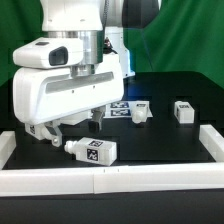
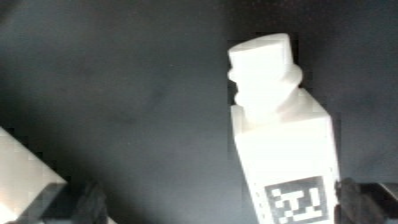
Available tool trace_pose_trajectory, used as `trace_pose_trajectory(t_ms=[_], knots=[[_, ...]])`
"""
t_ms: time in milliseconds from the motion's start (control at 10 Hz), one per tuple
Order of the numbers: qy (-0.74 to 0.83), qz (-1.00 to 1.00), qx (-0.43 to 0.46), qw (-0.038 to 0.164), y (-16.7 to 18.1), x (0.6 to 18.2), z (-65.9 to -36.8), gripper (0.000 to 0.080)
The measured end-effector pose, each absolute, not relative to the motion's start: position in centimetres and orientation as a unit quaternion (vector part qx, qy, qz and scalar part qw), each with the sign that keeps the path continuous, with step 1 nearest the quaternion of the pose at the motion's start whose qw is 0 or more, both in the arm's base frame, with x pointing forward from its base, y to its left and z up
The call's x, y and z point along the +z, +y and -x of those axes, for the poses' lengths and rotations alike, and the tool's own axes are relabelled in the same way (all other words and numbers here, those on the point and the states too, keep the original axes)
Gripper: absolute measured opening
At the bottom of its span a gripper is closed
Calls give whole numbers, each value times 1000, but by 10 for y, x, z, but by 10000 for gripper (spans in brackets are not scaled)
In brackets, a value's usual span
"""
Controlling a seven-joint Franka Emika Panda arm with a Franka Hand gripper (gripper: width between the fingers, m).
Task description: Assemble one leg
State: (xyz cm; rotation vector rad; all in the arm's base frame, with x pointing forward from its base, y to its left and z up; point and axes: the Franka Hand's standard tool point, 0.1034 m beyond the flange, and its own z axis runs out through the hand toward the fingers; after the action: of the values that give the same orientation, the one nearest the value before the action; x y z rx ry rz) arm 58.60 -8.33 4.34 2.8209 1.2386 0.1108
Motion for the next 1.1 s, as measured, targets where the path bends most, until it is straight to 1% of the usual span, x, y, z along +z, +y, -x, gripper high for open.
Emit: trace_pose_trajectory(t_ms=[100,200,300,400,500,700,800,900,1000,1100], knots=[[435,-899,40,40,-66,43,-588,649],[448,-892,41,38,-55,36,-588,649],[458,-887,45,40,-46,26,-588,649],[461,-885,44,39,-45,16,-586,649],[463,-885,42,38,-50,13,-584,649],[459,-886,41,38,-55,13,-583,649],[459,-887,41,38,-55,13,-583,627],[459,-887,41,38,-55,13,-583,485],[459,-887,41,38,-55,13,-583,485],[459,-887,41,38,-55,13,-583,308]])
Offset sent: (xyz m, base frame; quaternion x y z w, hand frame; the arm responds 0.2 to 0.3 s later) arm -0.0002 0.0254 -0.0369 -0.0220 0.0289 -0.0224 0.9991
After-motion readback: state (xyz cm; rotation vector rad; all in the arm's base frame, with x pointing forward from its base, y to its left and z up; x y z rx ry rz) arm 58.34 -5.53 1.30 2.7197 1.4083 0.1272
